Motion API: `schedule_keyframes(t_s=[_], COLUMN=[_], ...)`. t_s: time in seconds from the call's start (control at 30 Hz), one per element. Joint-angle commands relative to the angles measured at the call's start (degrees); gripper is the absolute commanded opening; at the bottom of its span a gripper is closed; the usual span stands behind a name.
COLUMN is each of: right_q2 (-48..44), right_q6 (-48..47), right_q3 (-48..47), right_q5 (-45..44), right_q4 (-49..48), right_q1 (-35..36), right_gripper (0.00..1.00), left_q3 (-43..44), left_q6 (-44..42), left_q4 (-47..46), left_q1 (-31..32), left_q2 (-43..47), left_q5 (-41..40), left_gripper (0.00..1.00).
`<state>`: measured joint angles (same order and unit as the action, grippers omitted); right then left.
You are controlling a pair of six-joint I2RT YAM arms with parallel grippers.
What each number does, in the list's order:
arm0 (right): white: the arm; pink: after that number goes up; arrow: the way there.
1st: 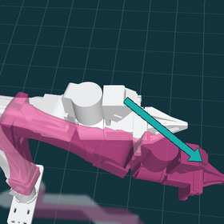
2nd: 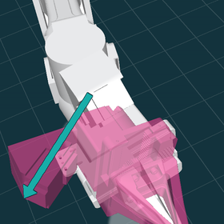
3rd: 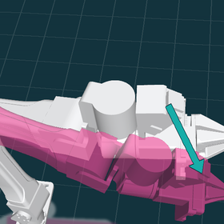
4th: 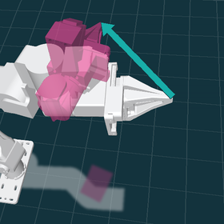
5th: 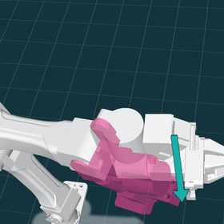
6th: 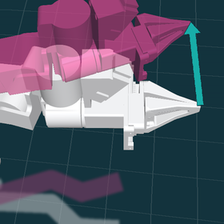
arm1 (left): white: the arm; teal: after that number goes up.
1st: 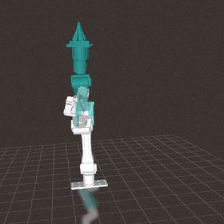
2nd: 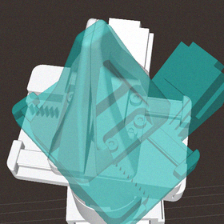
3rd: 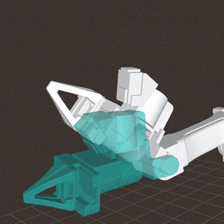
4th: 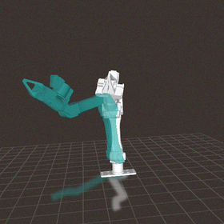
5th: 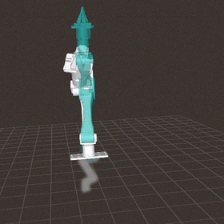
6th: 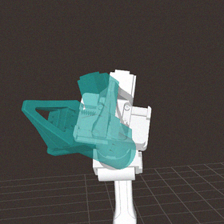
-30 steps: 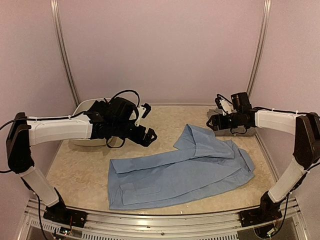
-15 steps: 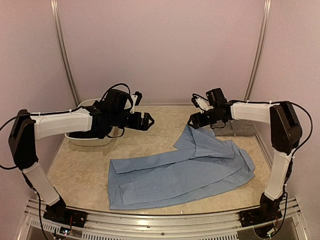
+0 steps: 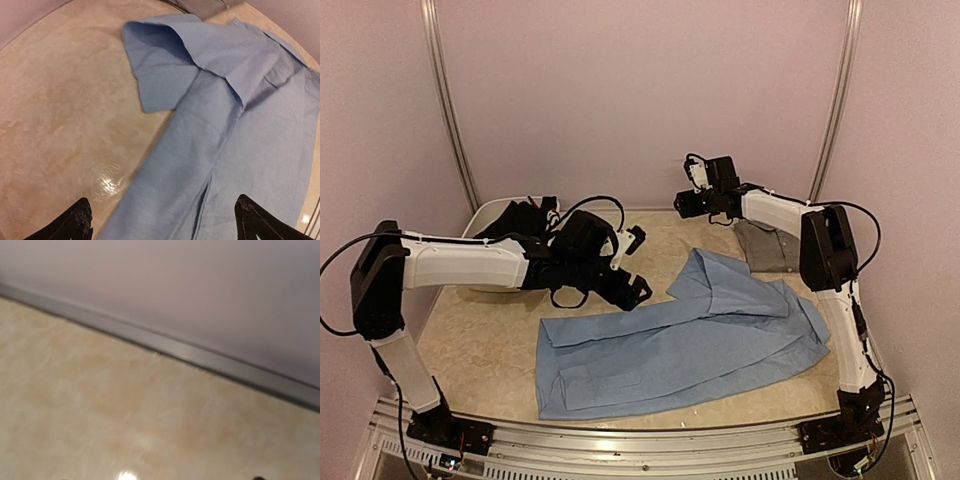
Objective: Fold and stack the long sleeve shirts
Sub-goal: Fold the 1/3-folded shirt at the center of the board.
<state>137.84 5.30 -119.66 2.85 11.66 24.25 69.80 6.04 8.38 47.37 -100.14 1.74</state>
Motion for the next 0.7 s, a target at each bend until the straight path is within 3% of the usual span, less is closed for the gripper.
schedule_keyframes(t_s=[0.0, 0.17, 0.33, 0.47, 0.67], right_q2=[5.78, 10.99, 11.72, -0.50, -13.27], right_q6=[-0.28, -0.55, 0.08, 0.10, -2.01], right_q3=[-7.24, -13.84, -16.21, 0.37, 12.75], right_q5=[-4.18, -4.17, -3.14, -0.86, -2.40], right_q4=[-0.25, 0.04, 2.21, -1.87, 13.53], right_q1=[0.27, 0.11, 0.01, -0.04, 2.11], right_gripper=[0.75, 0.76, 0.74, 0.73, 0.75], left_q3=[-5.79, -9.79, -6.92, -5.00, -1.33], left_q6=[-4.19, -3.99, -4.35, -3.07, 1.30], left_q4=[7.78, 9.66, 12.62, 8.61, 3.45], left_q1=[6.19, 10.72, 13.41, 13.21, 12.42], left_q2=[2.50, 4.84, 2.53, 4.24, 3.73], left_q5=[4.63, 6.62, 3.65, -1.12, -9.39], left_gripper=[0.93, 0.92, 0.90, 0.95, 0.99])
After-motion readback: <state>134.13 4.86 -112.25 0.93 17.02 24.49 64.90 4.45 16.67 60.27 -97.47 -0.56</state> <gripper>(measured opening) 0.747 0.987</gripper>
